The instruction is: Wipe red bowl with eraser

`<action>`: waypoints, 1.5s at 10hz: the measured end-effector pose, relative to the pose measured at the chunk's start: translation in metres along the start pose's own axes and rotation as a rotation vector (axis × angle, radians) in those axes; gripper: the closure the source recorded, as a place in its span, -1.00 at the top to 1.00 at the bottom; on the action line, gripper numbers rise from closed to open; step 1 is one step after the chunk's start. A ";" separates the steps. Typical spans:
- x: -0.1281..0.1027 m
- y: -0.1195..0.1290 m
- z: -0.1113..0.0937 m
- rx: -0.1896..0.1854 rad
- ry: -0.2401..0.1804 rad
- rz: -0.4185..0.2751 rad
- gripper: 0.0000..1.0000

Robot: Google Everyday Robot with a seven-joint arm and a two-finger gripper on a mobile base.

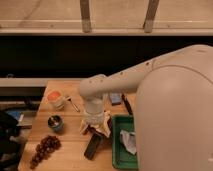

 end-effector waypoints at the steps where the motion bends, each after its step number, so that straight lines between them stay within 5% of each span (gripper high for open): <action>1: 0.004 0.005 0.007 -0.003 0.013 -0.004 0.60; 6: 0.005 0.009 0.051 0.007 0.083 0.021 0.60; 9: -0.003 -0.004 0.071 -0.003 0.099 0.104 0.60; 15: 0.003 -0.008 0.082 -0.060 0.101 0.219 0.60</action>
